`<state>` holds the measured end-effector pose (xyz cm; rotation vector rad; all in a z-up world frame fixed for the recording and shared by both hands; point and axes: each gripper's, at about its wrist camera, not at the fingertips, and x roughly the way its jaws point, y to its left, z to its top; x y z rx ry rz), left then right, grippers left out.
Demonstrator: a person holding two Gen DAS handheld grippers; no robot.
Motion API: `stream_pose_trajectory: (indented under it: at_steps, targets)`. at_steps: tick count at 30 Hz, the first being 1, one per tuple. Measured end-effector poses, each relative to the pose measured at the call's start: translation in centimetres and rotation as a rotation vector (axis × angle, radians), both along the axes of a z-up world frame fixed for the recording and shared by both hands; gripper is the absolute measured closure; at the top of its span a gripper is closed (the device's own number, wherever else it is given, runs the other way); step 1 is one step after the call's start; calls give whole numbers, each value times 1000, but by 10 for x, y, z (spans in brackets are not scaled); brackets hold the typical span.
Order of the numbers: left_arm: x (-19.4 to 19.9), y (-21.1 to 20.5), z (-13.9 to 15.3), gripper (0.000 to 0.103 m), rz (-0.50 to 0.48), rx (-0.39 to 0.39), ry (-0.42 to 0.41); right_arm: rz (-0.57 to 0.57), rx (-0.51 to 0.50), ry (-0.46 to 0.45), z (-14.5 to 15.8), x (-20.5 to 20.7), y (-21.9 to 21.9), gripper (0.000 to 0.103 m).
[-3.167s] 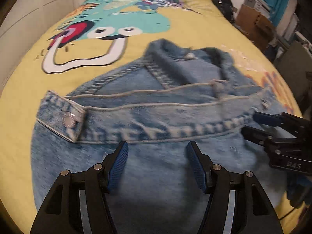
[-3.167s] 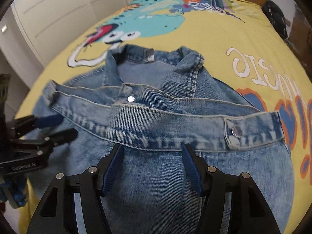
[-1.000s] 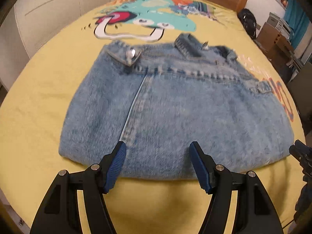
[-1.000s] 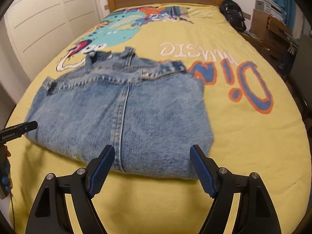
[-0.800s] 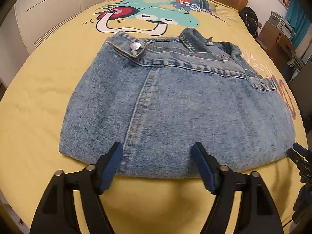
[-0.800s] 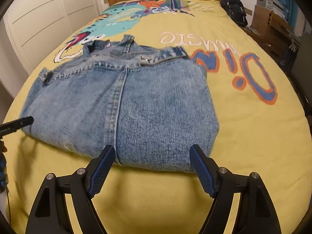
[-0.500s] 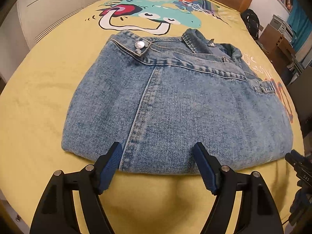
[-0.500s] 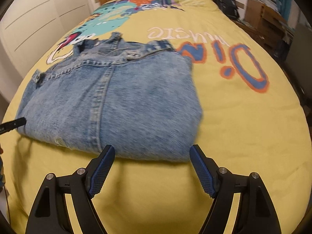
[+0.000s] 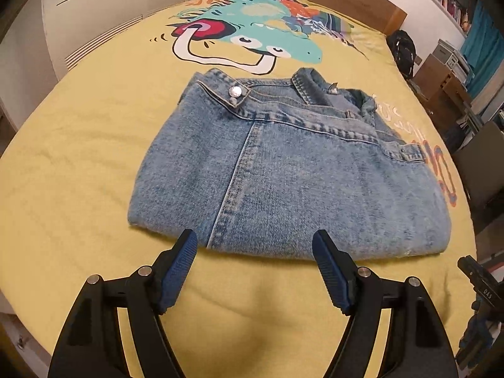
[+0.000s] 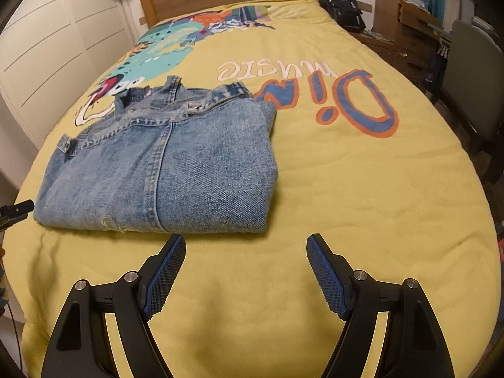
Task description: Fold large clothes
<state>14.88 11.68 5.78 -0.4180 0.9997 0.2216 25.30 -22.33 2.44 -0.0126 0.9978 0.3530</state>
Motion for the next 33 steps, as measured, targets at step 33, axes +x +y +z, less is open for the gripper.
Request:
stream_pose_trajectory:
  at_steps: [33]
  targets:
    - [-74, 11, -2, 33, 105, -229, -39, -134, 56, 0, 14, -69, -66, 23]
